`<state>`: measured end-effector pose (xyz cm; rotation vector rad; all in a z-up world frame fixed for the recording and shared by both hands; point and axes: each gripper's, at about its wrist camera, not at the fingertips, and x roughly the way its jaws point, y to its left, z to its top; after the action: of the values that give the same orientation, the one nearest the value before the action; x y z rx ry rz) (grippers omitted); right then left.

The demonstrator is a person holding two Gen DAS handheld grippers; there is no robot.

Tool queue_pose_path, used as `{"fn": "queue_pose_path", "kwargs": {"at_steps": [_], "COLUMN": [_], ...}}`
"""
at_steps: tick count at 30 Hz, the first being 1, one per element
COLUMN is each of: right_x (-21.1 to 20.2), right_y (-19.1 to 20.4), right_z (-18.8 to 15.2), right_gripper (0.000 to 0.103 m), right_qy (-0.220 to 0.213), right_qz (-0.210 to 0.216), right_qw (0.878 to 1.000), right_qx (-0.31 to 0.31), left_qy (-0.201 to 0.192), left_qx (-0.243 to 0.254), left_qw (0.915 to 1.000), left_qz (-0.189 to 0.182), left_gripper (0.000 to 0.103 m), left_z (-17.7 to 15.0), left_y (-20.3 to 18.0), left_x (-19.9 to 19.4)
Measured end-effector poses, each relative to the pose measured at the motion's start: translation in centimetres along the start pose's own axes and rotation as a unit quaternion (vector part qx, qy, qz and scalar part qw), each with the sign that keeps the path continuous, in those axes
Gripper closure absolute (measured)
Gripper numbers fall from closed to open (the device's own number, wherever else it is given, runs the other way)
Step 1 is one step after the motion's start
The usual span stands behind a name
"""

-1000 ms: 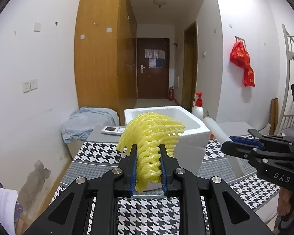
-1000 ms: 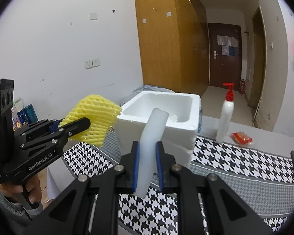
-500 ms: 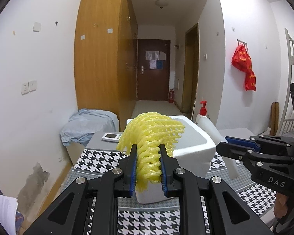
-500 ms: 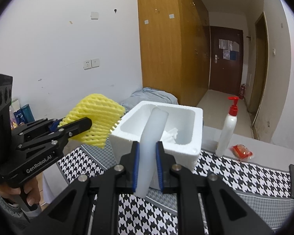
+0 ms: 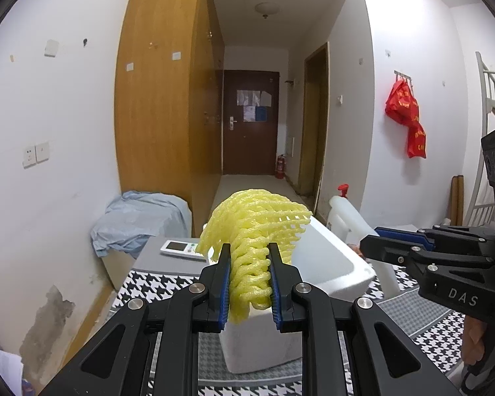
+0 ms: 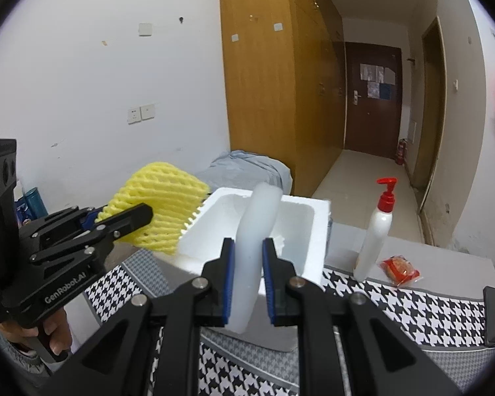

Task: Organize soft objects
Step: 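Carry the yellow mesh and white foam strip over the foam box with both grippers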

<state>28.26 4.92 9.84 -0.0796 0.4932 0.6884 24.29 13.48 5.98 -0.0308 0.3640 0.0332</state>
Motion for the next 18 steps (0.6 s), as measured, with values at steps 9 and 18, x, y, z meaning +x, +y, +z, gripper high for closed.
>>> {"fn": "queue_pose_path", "kwargs": {"at_steps": [9,18], "right_x": [1.9,4.6], "right_y": [-0.8,-0.9], "right_z": [1.1,1.6], "right_gripper": [0.083,0.083], "right_qy": [0.010,0.024], "right_qz": [0.003,0.002], "right_qw": [1.000,0.999], "right_qx": [-0.007,-0.021], "left_qy": [0.009,0.016], "left_qx": [0.000,-0.004], "left_qw": [1.0000,0.9999], "left_qz": [-0.001,0.002], "left_gripper": [0.082,0.082], "left_z": [0.4,0.5], "left_y": [0.0,0.7], "left_x": [2.1,3.5]}}
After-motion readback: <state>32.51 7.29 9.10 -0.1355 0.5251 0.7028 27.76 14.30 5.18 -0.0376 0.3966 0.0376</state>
